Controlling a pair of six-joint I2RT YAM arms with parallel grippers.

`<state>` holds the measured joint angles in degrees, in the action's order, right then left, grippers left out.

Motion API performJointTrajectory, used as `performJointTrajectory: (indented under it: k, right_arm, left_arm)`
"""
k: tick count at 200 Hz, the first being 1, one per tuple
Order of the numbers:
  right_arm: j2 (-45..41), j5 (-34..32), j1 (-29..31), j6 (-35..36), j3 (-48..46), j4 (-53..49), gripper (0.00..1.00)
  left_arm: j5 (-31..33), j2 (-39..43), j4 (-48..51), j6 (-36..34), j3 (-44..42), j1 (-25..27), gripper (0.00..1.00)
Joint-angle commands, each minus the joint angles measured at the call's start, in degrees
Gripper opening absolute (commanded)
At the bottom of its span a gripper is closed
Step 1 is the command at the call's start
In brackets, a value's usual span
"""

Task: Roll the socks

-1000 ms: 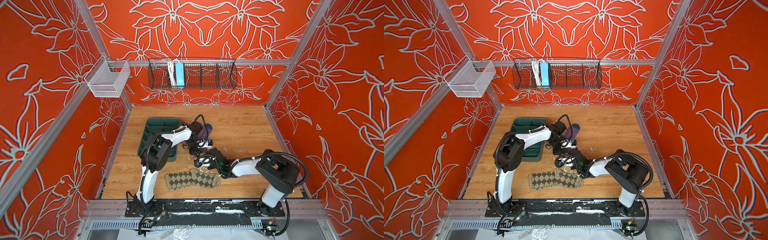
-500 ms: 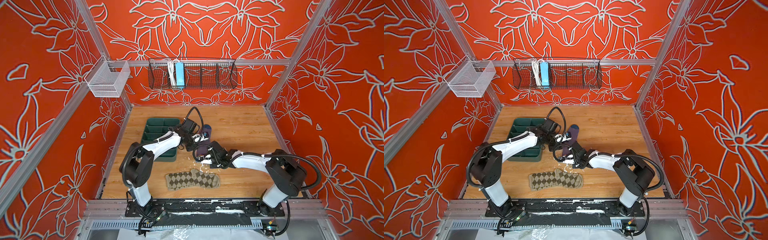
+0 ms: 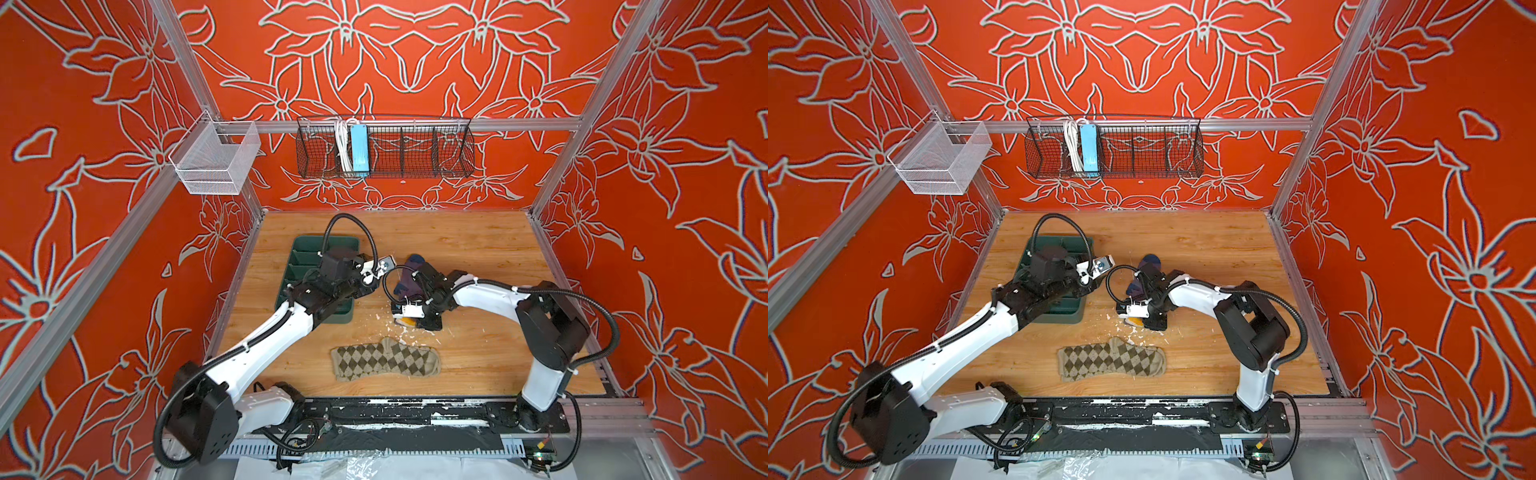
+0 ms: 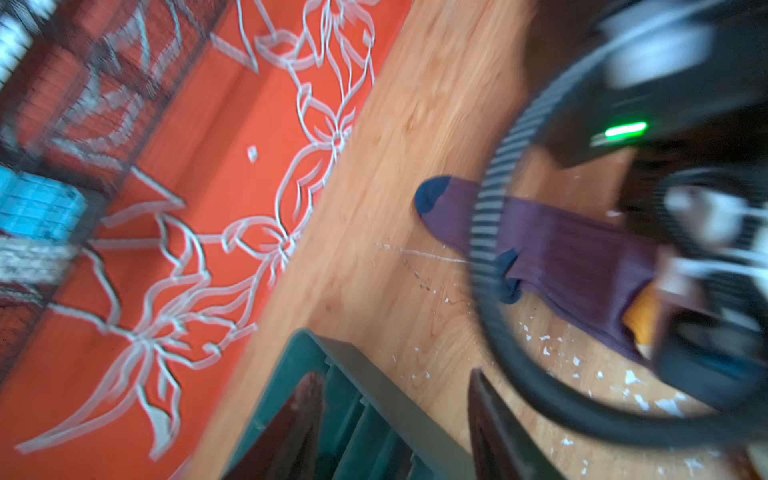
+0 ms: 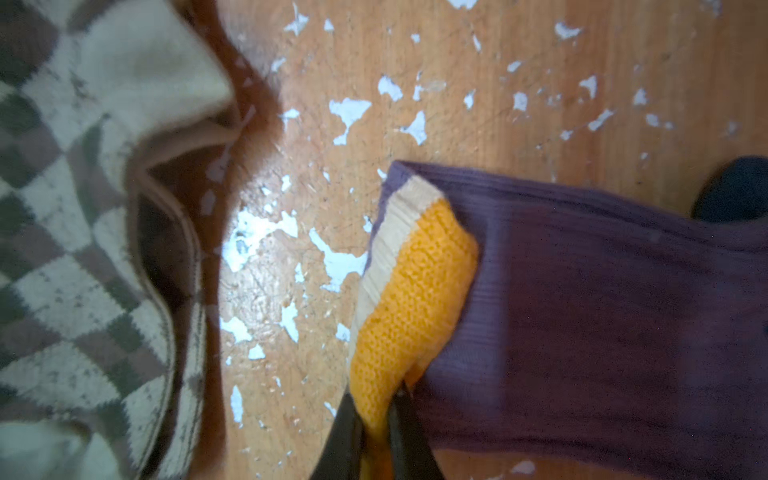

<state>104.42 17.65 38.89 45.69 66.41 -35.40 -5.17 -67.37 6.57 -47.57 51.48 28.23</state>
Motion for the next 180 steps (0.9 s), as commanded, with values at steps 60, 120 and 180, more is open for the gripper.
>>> performJointTrajectory:
  k: [60,120,180]
  right_arm:
    - [9.68,3.94,-3.60,1.21,8.85,-10.19,0.01]
    - [10.85,6.03,-4.86,2.03,10.05,-12.06,0.01]
    - [10.82,9.05,-5.57,3.70,10.73,-14.60,0.01]
  left_arm:
    - [2.13,-6.02,-0.15,-27.75,-8.42,15.67,0.71]
    - [7.79,-22.61,-12.84,-23.31,-8.24,19.85,0.62]
    - [15.93,-32.18,-21.51,-20.37,-7.92,19.76,0.46]
